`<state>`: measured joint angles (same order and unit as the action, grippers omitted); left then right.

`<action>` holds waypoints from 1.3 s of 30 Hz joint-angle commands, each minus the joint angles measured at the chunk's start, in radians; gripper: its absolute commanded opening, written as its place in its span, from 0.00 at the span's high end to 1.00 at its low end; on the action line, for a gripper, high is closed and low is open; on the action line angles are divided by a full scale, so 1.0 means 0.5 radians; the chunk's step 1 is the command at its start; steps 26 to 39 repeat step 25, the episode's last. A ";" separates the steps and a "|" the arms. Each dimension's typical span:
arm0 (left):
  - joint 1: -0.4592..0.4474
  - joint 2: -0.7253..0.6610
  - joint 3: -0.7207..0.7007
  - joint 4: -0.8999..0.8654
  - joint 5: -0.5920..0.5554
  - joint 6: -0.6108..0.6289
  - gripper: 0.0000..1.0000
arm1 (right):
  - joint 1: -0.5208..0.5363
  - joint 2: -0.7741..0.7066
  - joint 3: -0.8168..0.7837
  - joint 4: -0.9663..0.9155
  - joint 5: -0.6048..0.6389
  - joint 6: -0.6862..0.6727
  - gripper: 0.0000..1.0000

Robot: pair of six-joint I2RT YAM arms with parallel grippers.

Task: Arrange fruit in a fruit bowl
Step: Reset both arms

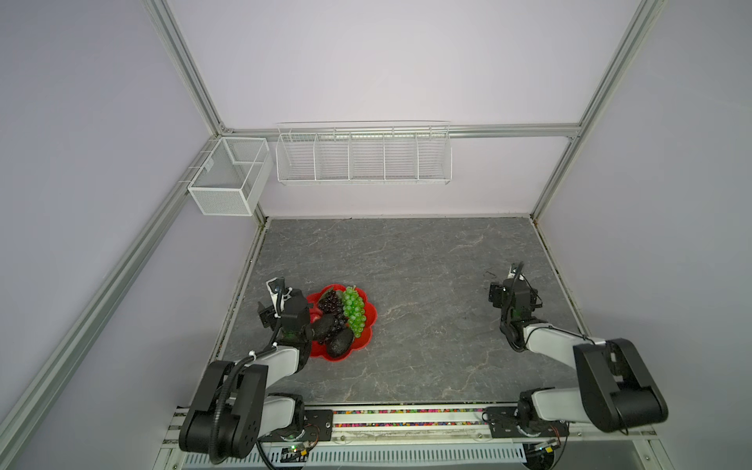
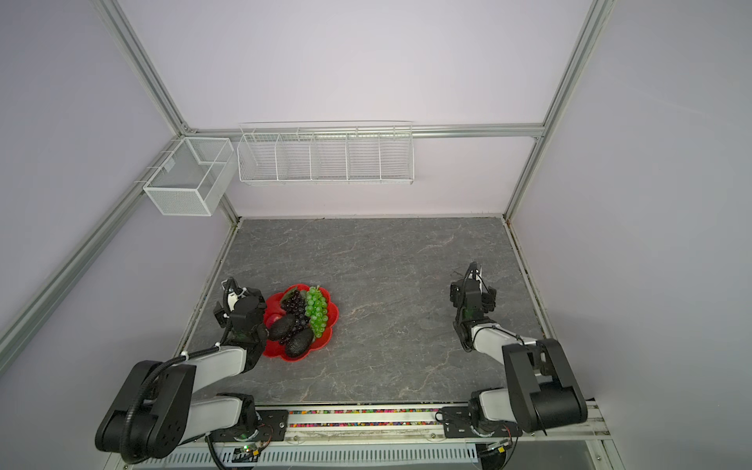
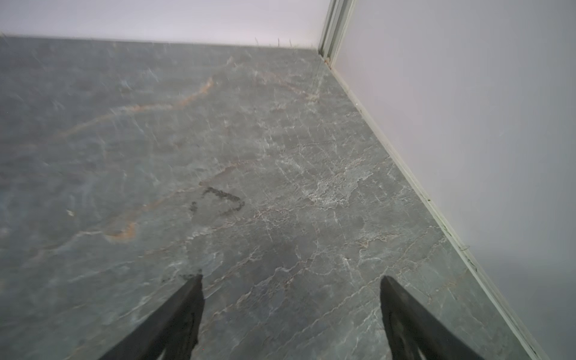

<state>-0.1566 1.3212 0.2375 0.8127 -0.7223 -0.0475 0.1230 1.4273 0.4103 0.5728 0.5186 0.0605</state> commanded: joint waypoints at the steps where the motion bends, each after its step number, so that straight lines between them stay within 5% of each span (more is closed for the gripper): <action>1: 0.031 0.201 0.057 0.398 0.459 0.021 0.13 | -0.210 0.137 -0.103 0.675 -0.430 -0.075 0.11; 4: 0.029 0.551 0.073 0.797 0.517 0.128 0.12 | -0.237 0.186 -0.151 0.754 -0.522 -0.061 0.11; 5: 0.004 0.526 0.065 0.779 0.488 0.127 0.12 | -0.224 0.268 -0.179 0.942 -0.516 -0.106 0.11; 6: 0.006 0.463 0.070 0.660 0.490 0.101 0.01 | -0.209 0.239 -0.147 0.814 -0.498 -0.112 0.12; 16: 0.001 0.557 -0.006 0.941 0.524 0.150 0.02 | -0.160 0.204 -0.096 0.672 -0.415 -0.118 0.12; 39: -0.012 0.556 -0.009 0.949 0.521 0.160 0.01 | -0.162 0.217 -0.093 0.692 -0.416 -0.124 0.11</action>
